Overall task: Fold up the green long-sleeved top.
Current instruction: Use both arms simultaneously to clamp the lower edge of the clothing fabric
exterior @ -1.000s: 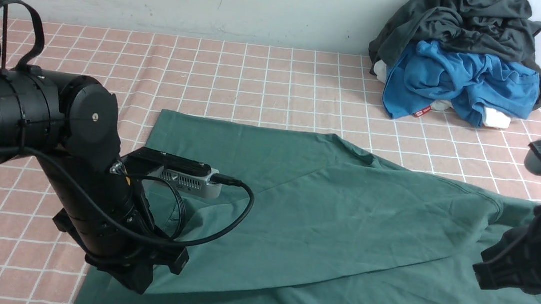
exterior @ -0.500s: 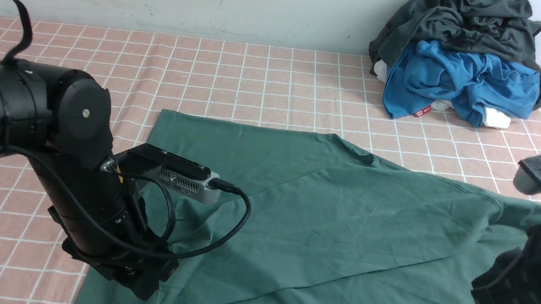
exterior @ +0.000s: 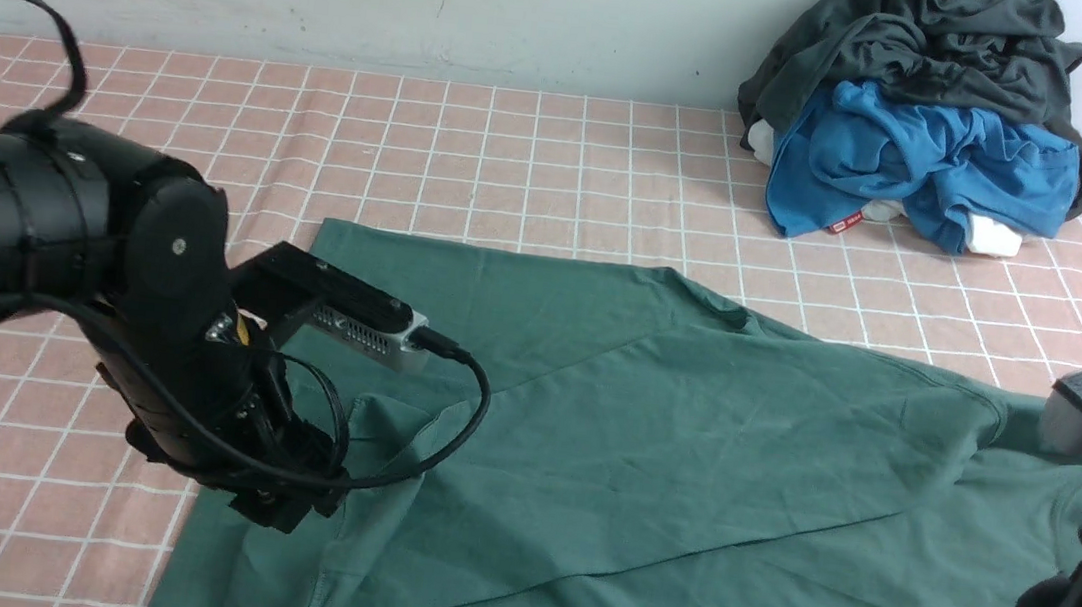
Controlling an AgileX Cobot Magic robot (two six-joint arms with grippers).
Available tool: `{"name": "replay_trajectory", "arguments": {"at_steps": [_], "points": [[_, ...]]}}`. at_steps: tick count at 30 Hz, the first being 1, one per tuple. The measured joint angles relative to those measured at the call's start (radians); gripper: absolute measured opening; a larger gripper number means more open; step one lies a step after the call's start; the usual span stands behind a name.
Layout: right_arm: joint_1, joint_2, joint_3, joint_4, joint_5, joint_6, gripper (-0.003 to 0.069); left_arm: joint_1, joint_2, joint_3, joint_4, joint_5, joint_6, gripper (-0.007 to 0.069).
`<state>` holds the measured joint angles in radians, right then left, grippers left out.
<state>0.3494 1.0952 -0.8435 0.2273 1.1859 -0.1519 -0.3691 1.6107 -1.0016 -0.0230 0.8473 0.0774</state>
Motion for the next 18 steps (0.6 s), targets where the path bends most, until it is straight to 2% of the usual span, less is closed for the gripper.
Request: {"name": "replay_trajectory", "arguments": {"at_steps": [6, 8, 14, 18], "points": [[0.0, 0.0, 0.0, -0.001, 0.045, -0.001, 0.0085, 0.0, 0.142, 0.0, 0.0, -0.039, -0.031, 0.0375], [0.0, 0.0, 0.0, -0.001, 0.045, -0.001, 0.0085, 0.0, 0.163, 0.0, 0.0, -0.044, -0.034, 0.0322], [0.0, 0.0, 0.0, -0.001, 0.045, -0.001, 0.0085, 0.0, 0.151, -0.002, -0.012, -0.043, -0.034, 0.0047], [0.0, 0.0, 0.0, -0.001, 0.045, -0.001, 0.0085, 0.0, 0.084, -0.002, 0.023, -0.038, -0.034, 0.0019]]}}
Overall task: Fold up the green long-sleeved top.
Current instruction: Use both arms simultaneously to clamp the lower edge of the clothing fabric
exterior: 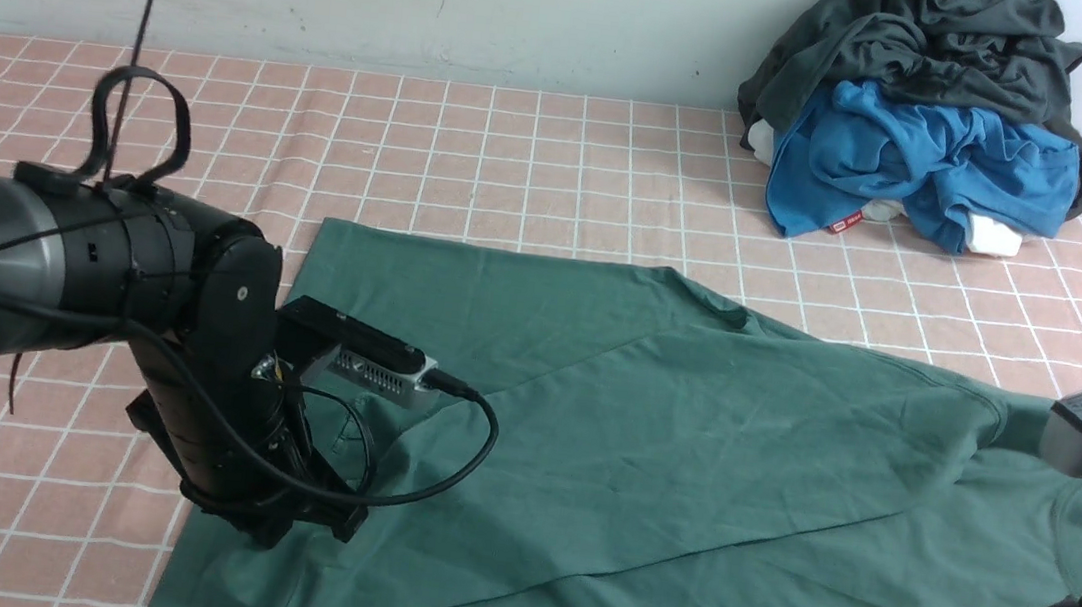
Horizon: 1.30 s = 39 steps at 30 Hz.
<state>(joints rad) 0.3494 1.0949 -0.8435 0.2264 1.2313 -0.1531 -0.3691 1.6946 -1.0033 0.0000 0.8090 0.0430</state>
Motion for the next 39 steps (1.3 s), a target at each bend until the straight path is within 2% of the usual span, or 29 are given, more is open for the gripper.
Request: {"name": "replay_trajectory", "arguments": {"at_steps": [9, 11, 14, 15, 17, 18, 20, 24, 29, 30, 33, 35, 37, 39], "points": [[0.0, 0.0, 0.0, -0.008, 0.0, 0.0, 0.0086, 0.0, -0.045, 0.0, 0.071, 0.055, -0.012, 0.004], [0.0, 0.0, 0.0, -0.014, 0.0, 0.0, 0.0086, 0.0, -0.028, 0.0, 0.072, 0.055, -0.021, 0.0076], [0.0, 0.0, 0.0, -0.017, 0.0, 0.0, 0.0086, 0.0, -0.01, 0.0, 0.085, 0.06, -0.043, 0.017], [0.0, 0.0, 0.0, -0.017, 0.0, 0.0, 0.0086, 0.0, -0.01, 0.0, 0.087, 0.06, -0.043, 0.0178], [0.0, 0.0, 0.0, -0.018, 0.0, 0.0, 0.0086, 0.0, -0.011, 0.0, 0.106, 0.078, -0.056, 0.0281], [0.0, 0.0, 0.0, -0.018, 0.0, 0.0, 0.0086, 0.0, -0.012, 0.0, 0.109, 0.081, -0.056, 0.0288], [0.0, -0.005, 0.0, -0.011, 0.0, 0.0, 0.0086, 0.0, -0.04, 0.001, 0.119, 0.113, -0.061, 0.0378], [0.001, -0.052, 0.0, 0.034, 0.0, 0.0, 0.0086, -0.012, -0.136, 0.002, 0.097, 0.157, -0.043, 0.0424], [0.063, -0.161, 0.0, 0.067, 0.004, -0.022, 0.0086, -0.125, -0.278, 0.034, 0.011, 0.222, 0.106, 0.0428], [0.093, -0.201, 0.0, 0.065, 0.01, -0.032, 0.0086, -0.173, -0.301, 0.065, -0.014, 0.248, 0.183, 0.043], [0.126, -0.246, 0.0, 0.043, 0.019, -0.045, 0.0086, -0.261, -0.317, 0.148, -0.032, 0.271, 0.307, 0.043], [0.138, -0.262, 0.0, 0.008, 0.023, -0.048, 0.0086, -0.322, -0.317, 0.249, -0.034, 0.255, 0.426, 0.043], [0.138, -0.264, 0.0, -0.015, 0.023, -0.048, 0.0086, -0.348, -0.317, 0.321, -0.034, 0.221, 0.491, 0.043], [0.138, -0.264, 0.0, -0.025, 0.023, -0.048, 0.0086, -0.359, -0.317, 0.411, -0.033, 0.122, 0.549, 0.043]]}}
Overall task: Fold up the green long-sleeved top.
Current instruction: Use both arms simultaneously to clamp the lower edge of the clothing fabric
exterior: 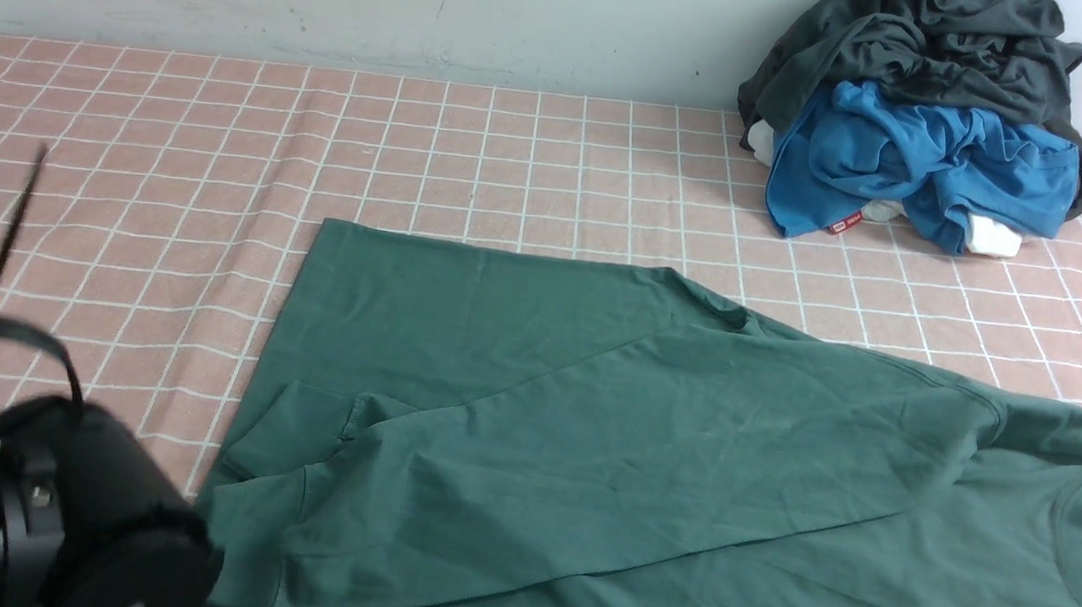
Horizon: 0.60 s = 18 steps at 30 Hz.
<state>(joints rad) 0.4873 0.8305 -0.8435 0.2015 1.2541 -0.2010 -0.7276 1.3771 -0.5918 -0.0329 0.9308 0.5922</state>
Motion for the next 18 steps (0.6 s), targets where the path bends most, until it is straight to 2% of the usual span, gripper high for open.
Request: {"name": "replay_trajectory", "arguments": {"at_steps": [6, 15, 18], "points": [[0.0, 0.0, 0.0, 0.0, 0.0, 0.0, 0.0086, -0.001, -0.002, 0.113, 0.044, -0.188, 0.02, 0.0431], [0.0, 0.0, 0.0, 0.005, 0.0, -0.007, 0.0086, -0.001, -0.003, 0.114, 0.07, -0.213, 0.013, 0.043], [0.0, 0.0, 0.0, 0.005, 0.0, -0.007, 0.0086, -0.001, -0.003, 0.099, 0.079, -0.222, -0.062, 0.0415]]}}
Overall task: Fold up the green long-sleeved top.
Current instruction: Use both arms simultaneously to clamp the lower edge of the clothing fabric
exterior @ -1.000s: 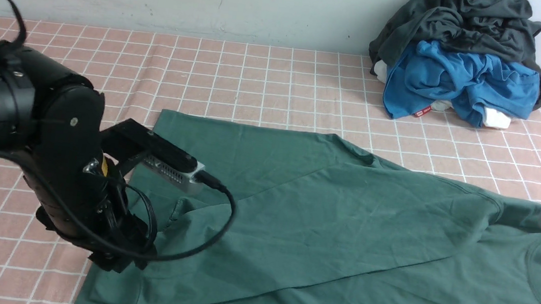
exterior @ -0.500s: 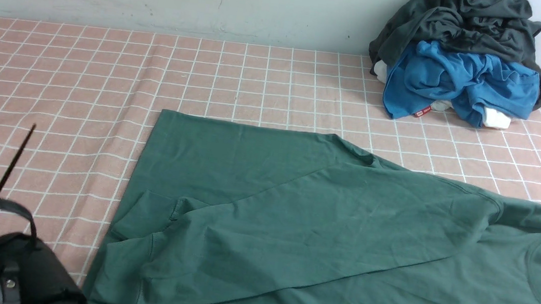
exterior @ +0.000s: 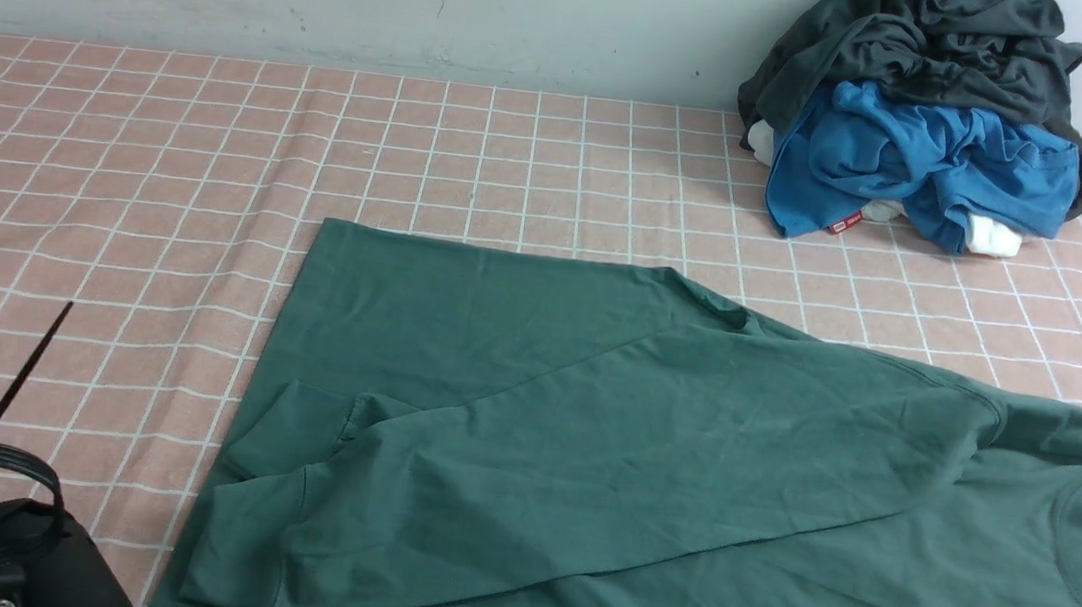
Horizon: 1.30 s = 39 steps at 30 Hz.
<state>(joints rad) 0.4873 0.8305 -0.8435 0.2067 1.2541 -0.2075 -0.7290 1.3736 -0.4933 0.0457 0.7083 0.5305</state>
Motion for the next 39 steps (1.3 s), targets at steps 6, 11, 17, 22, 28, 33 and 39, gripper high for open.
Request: {"name": "replay_trajectory", "arguments": {"at_steps": [6, 11, 17, 22, 28, 33, 39], "points": [[0.0, 0.0, 0.0, 0.001, 0.0, 0.0, 0.0086, 0.0, 0.0, -0.037, 0.023, -0.005, -0.225, 0.034], [0.0, 0.0, 0.0, 0.001, 0.0, 0.0, 0.0086, 0.0, 0.024, -0.037, 0.036, 0.019, -0.238, 0.0276], [0.0, 0.0, 0.0, -0.015, 0.0, -0.014, 0.0092, -0.002, 0.067, -0.045, 0.037, 0.065, -0.226, 0.0125], [0.0, 0.0, 0.0, -0.022, 0.0, -0.091, 0.0165, -0.002, 0.067, -0.045, 0.043, 0.078, -0.273, 0.0013], [0.0, 0.001, 0.01, 0.021, -0.001, -0.254, 0.0396, -0.002, 0.064, -0.048, 0.048, 0.175, -0.292, 0.0006], [0.0, 0.041, 0.085, 0.024, -0.008, -0.391, 0.0533, -0.002, 0.012, -0.048, 0.048, 0.285, -0.317, 0.0006], [0.0, 0.178, 0.218, -0.003, -0.115, -0.564, 0.0561, -0.002, -0.07, -0.048, 0.048, 0.312, -0.318, 0.0006]]}}
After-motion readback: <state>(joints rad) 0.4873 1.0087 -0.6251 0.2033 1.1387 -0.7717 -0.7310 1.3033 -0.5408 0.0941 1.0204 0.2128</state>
